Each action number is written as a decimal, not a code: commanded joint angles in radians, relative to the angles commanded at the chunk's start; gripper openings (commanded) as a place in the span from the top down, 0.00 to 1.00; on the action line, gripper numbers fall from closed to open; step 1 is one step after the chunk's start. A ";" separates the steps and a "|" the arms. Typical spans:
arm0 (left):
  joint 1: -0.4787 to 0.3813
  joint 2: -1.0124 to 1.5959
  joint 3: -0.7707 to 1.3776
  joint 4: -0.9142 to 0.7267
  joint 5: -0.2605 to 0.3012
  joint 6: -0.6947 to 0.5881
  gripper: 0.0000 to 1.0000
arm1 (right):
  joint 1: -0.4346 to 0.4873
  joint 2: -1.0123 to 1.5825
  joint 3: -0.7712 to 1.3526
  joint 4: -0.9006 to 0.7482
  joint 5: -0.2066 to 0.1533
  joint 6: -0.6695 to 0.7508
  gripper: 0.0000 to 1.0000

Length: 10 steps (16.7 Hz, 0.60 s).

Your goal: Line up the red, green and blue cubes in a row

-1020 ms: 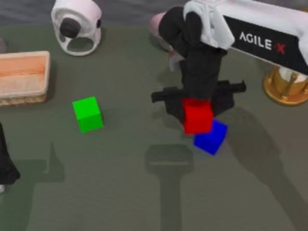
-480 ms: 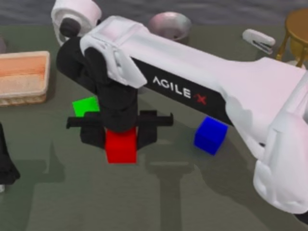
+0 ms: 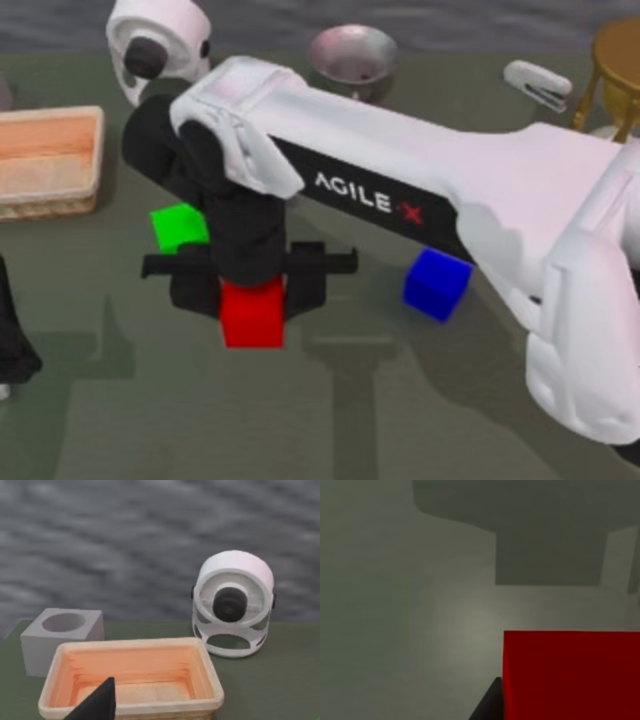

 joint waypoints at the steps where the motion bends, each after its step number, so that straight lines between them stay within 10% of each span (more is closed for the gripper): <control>1: 0.000 0.000 0.000 0.000 0.000 0.000 0.00 | 0.000 0.003 -0.034 0.038 0.000 0.001 1.00; 10: 0.000 0.000 0.000 0.000 0.000 0.000 0.00 | 0.007 0.019 -0.170 0.185 0.001 0.002 1.00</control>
